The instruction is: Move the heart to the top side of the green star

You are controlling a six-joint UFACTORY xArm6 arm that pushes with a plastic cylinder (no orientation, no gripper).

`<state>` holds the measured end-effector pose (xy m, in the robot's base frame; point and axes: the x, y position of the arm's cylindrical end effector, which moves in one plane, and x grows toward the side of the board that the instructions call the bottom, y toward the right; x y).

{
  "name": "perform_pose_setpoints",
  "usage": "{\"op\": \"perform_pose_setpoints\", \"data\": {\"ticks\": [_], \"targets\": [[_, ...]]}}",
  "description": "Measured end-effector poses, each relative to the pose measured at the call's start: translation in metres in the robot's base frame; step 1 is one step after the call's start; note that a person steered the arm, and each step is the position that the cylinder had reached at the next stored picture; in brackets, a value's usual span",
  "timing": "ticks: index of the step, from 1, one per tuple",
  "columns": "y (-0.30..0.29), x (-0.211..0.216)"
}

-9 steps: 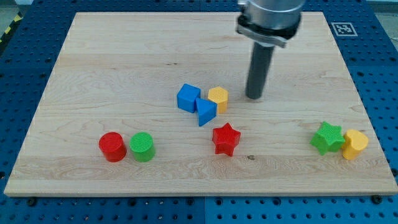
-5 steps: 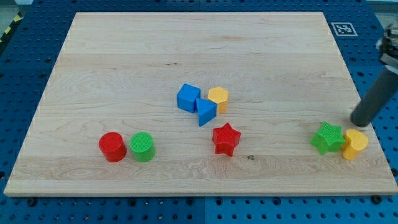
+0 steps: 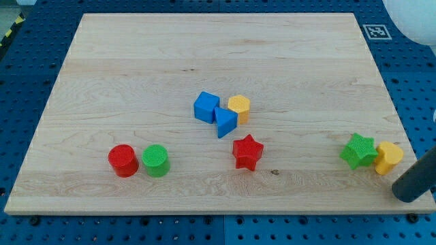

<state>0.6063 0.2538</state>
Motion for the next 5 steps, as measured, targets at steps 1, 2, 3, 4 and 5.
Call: {"op": "perform_pose_setpoints", "data": {"ticks": [1, 2, 3, 4, 5], "targets": [[0.000, -0.010], [0.000, -0.020], [0.000, -0.031], [0.000, -0.042], [0.000, -0.054]]}}
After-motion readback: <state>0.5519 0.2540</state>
